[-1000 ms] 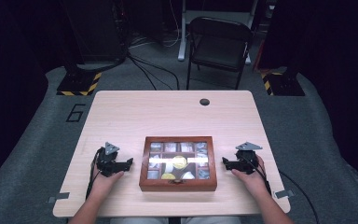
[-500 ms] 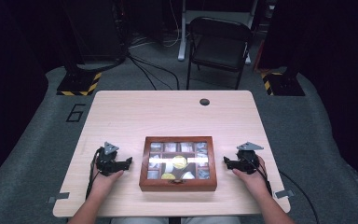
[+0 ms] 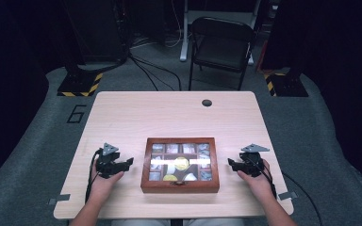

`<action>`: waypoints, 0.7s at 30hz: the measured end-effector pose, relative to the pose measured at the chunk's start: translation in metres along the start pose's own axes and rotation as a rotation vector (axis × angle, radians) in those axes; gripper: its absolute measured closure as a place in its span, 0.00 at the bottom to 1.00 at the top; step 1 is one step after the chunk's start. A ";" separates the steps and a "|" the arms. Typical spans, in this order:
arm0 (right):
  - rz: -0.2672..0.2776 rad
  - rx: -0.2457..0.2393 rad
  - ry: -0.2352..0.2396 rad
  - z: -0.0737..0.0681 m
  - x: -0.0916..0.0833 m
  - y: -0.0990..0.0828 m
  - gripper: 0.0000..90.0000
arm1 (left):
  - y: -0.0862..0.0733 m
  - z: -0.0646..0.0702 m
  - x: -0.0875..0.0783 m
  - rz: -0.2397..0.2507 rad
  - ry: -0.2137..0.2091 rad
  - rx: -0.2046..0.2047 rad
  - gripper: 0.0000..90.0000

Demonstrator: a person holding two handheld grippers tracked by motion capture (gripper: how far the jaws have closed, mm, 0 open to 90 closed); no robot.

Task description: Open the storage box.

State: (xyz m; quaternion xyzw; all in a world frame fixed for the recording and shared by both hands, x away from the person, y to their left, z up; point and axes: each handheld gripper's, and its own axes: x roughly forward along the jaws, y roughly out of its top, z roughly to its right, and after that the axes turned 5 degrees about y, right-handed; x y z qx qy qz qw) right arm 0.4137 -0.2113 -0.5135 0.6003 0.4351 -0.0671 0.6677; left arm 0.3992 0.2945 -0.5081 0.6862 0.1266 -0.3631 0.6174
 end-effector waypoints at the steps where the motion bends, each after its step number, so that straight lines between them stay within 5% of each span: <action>1: 0.004 -0.012 -0.001 -0.002 -0.001 0.001 0.43 | 0.000 0.000 0.000 0.000 0.000 0.000 0.36; 14: 0.069 -0.014 0.049 -0.019 -0.032 0.005 0.43 | 0.004 0.014 -0.032 0.059 -0.066 -0.054 0.37; 21: 0.070 -0.061 0.059 -0.034 -0.042 0.003 0.43 | 0.004 0.026 -0.043 0.063 -0.078 -0.022 0.37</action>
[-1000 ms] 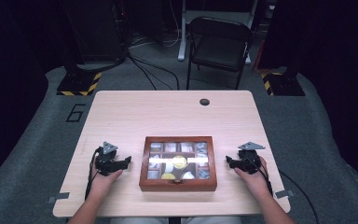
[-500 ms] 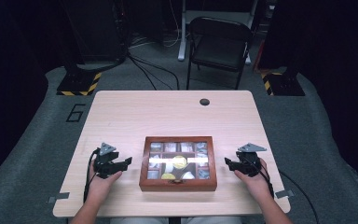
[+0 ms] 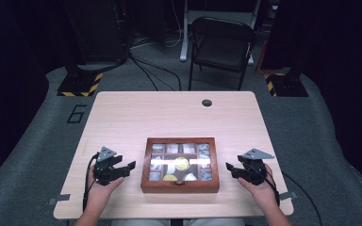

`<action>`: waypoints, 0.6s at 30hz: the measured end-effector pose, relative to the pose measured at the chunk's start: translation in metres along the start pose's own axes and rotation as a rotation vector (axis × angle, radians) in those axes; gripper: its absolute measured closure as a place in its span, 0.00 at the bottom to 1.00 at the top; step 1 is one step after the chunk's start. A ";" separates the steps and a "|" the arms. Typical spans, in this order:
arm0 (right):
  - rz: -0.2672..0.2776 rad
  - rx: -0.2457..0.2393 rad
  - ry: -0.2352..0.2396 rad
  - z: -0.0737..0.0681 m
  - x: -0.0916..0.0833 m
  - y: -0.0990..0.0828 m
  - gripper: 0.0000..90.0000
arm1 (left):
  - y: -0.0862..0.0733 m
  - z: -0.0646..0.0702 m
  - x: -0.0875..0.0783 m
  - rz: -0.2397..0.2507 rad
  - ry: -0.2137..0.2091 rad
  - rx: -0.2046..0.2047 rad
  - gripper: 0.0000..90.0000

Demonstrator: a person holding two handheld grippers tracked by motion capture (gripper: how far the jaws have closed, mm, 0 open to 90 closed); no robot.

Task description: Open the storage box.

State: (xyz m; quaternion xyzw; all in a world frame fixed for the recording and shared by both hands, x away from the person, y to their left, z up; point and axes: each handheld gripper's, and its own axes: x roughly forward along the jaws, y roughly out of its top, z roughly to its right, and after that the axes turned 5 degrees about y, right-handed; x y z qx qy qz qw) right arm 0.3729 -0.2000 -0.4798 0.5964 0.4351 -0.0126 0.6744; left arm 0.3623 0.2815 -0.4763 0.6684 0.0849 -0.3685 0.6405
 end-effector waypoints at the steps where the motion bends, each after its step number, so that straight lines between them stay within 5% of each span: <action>1: 0.003 0.000 0.005 -0.002 -0.001 0.000 0.42 | 0.000 0.002 -0.001 0.000 -0.003 0.008 0.38; 18: 0.050 -0.010 0.064 -0.025 -0.027 -0.013 0.41 | -0.012 0.026 -0.022 0.001 -0.063 0.080 0.38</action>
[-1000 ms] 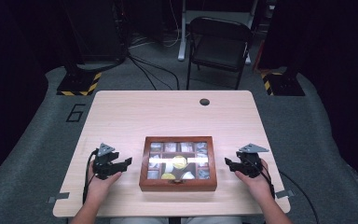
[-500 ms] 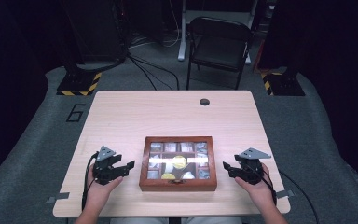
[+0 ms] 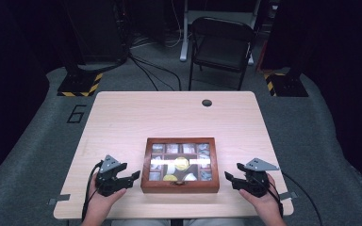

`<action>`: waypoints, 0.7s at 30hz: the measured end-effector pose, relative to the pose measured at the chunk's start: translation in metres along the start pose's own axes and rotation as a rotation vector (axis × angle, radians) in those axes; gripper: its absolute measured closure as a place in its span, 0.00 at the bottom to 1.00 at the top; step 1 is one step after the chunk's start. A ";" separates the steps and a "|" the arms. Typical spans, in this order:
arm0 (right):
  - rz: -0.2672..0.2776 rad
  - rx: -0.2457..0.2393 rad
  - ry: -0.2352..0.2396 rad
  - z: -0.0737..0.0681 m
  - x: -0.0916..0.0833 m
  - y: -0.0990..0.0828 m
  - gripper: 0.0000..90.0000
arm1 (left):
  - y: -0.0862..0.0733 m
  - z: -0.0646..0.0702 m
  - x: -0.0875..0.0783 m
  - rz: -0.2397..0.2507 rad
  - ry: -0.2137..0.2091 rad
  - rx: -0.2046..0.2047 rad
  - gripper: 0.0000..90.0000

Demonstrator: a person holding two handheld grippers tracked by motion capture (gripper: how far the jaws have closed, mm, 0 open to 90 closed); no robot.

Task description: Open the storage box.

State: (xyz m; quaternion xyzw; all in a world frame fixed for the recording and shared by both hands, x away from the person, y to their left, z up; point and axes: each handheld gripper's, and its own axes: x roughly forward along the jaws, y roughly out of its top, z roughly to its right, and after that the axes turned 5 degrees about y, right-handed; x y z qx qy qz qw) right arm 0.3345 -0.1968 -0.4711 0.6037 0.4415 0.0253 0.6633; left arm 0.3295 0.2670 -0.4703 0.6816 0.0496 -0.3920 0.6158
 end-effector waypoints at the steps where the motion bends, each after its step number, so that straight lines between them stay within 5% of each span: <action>1: 0.001 0.001 0.001 -0.002 -0.001 -0.001 0.42 | -0.001 0.002 -0.002 0.000 -0.003 0.006 0.38; 21: 0.000 -0.055 0.119 -0.037 -0.005 -0.010 0.46 | -0.011 0.021 -0.018 0.036 -0.046 0.025 0.43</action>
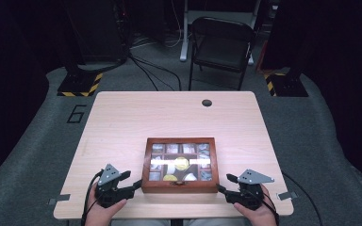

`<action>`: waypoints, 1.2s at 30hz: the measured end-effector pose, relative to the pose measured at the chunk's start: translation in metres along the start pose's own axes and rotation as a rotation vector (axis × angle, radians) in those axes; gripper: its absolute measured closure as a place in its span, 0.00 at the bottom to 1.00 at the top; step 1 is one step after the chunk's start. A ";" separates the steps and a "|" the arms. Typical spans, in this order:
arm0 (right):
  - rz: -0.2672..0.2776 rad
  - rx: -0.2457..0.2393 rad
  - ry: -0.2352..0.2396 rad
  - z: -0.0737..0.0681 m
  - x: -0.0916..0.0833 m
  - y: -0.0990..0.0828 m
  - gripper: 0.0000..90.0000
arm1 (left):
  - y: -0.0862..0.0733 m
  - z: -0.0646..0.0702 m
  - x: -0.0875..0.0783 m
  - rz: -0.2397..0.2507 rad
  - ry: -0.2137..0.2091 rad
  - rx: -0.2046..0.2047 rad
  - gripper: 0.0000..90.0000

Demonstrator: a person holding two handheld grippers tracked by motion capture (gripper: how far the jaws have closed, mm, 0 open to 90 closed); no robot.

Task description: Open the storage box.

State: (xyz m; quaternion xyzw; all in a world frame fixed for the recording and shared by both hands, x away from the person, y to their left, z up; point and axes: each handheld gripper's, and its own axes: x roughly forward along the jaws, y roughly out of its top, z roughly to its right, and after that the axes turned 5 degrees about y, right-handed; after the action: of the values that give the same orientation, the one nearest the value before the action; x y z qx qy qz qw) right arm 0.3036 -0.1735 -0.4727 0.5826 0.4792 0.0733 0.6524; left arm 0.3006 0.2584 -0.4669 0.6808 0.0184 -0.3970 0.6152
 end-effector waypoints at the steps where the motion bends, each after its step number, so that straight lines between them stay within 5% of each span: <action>1: -0.019 -0.003 0.004 -0.001 0.003 -0.001 0.46 | 0.000 0.001 0.000 -0.005 -0.004 0.006 0.43; 20: -0.136 -0.088 0.022 -0.004 0.024 -0.005 0.58 | -0.002 0.001 0.008 -0.023 -0.010 0.015 0.44; 31: -0.125 -0.103 0.018 -0.004 0.021 -0.001 0.60 | -0.001 0.003 0.004 -0.017 -0.023 0.020 0.46; 36: -0.081 -0.064 0.040 -0.003 0.018 0.002 0.60 | -0.003 0.001 -0.002 -0.010 -0.036 0.004 0.46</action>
State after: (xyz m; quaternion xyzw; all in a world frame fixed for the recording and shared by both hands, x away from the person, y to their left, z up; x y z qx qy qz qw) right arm 0.3125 -0.1590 -0.4803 0.5399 0.5127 0.0740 0.6635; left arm 0.2970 0.2590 -0.4682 0.6748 0.0100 -0.4121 0.6121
